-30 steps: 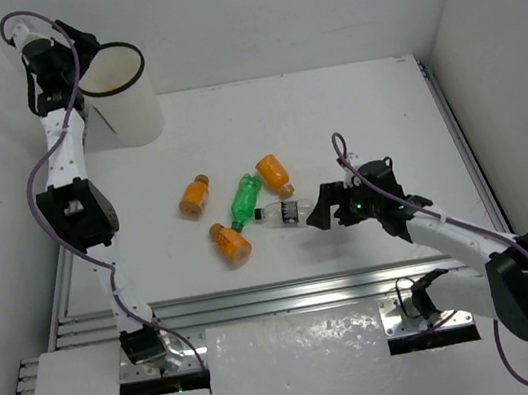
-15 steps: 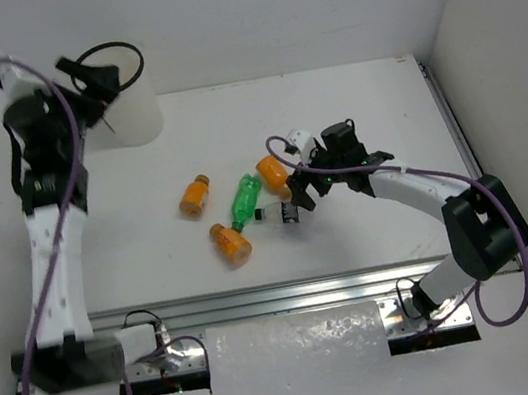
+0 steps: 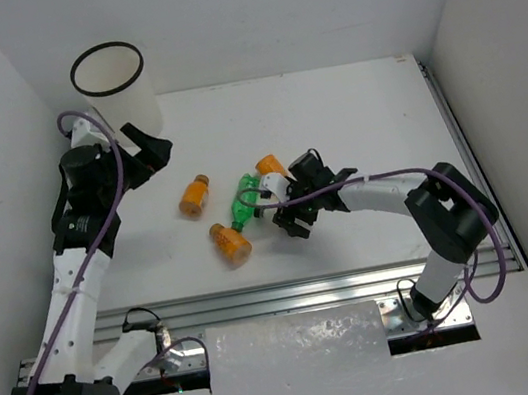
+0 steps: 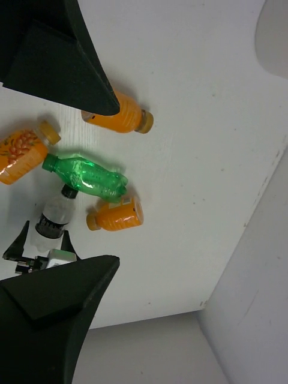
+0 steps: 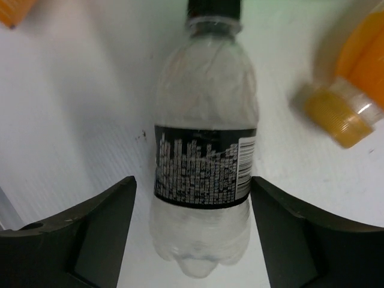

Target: Put the plastic bottles in the bin

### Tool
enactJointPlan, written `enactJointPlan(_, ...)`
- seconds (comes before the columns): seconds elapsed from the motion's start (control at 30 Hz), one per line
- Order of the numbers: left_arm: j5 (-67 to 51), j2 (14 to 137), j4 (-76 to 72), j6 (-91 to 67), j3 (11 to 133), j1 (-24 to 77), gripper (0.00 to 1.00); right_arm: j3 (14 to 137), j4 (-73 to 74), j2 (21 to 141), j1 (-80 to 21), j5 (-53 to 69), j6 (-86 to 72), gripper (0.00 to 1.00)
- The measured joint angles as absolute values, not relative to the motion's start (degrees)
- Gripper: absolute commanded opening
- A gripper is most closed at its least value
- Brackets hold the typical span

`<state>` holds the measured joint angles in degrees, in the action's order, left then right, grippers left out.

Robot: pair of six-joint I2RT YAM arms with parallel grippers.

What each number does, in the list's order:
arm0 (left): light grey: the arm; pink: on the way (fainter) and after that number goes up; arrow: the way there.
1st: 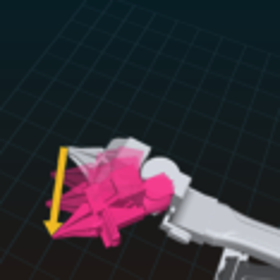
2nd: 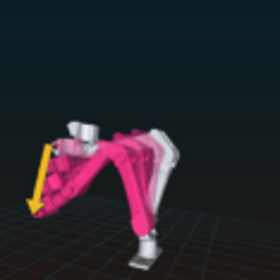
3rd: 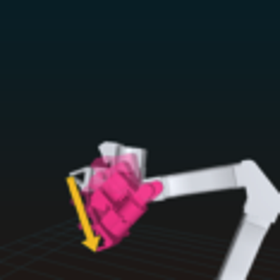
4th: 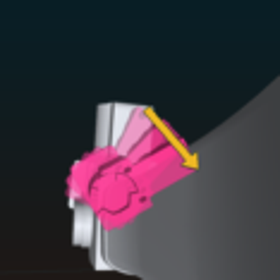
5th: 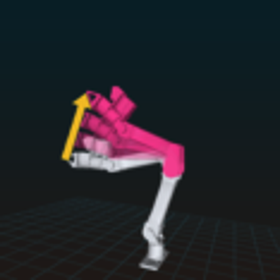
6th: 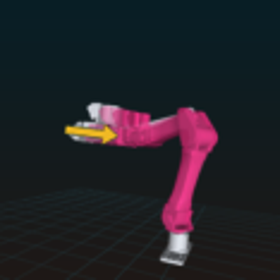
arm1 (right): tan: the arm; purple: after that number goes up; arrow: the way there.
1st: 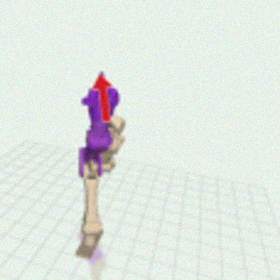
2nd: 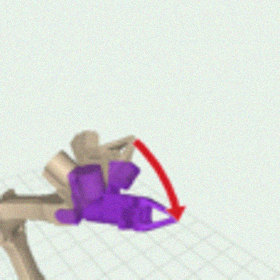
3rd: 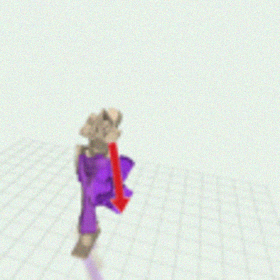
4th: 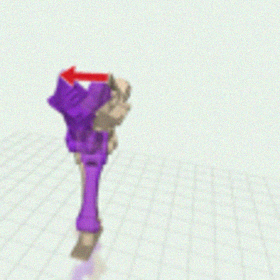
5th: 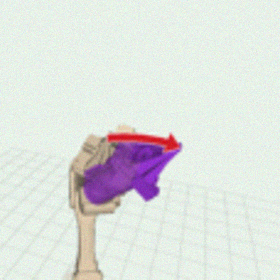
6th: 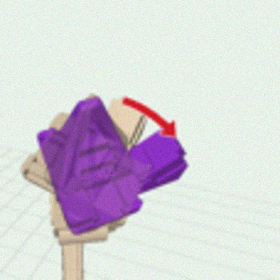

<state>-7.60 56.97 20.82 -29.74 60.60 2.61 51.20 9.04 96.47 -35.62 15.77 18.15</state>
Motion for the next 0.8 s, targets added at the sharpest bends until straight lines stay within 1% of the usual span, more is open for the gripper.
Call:
enactJointPlan(0.07,-7.46,55.4,21.67,-28.67,60.6,2.61,1.0,49.63,8.99,96.05,-36.73,13.65,17.87,0.71)
enactJointPlan(0.1,-7.49,54.33,21.8,-28.18,60.45,2.61,1.0,48.62,8.99,95.72,-37.26,12.49,17.76,0.65)
enactJointPlan(0.17,-7.79,52.82,21.87,-27.33,60.01,2.61,1.0,47.37,8.91,95.29,-38.02,10.87,17.41,0.51)
enactJointPlan(0.23,-8.75,52.05,21.65,-26.94,59.35,2.61,1.0,47.31,8.56,95.09,-38.5,9.17,16.62,0.33)
enactJointPlan(0.27,-9.5,51.94,21.61,-26.79,58.85,2.61,1.0,47.29,8.47,95.09,-38.76,8.51,16.32,0.3)
enactJointPlan(0.33,-11.84,51.99,21.28,-26.79,57.17,2.61,1.0,46.74,8.14,94.41,-39.11,7.49,15.03,0.27)
enactJointPlan(0.4,-14.85,52.18,21.43,-26.79,55.66,2.68,1.0,44.6,7.86,91.29,-39.16,7.6,12.93,0.26)
enactJointPlan(0.43,-16.73,52.36,21.52,-26.81,55.33,2.79,1.0,43.27,8.27,88.31,-39.16,7.79,11.49,0.21)
enactJointPlan(0.53,-22.17,53.08,19.64,-27.31,55.22,3.79,1.0,41.25,8.05,78.02,-39.13,8.36,4.95,0.17)
enactJointPlan(0.63,-26.79,53.98,13.26,-29.23,54.13,7.03,1.0,39.46,0.1,67.96,-38.89,9.34,-5.61,0.12)
enactJointPlan(0.67,-28.14,54.83,11.07,-30.04,53.28,9.76,1.0,38.68,-3.27,65.25,-38.74,10.22,-9.39,0.09)
enactJointPlan(0.73,-30.39,56.95,5.58,-31.99,52.07,14.33,1.0,36.56,-11.94,61.84,-38.5,13.13,-16.25,0.09)
enactJointPlan(0.8,-30.92,58.74,1.1,-33.45,51.48,19.59,1.0,34.7,-18.44,61.1,-38.35,16.36,-19.68,0.1)
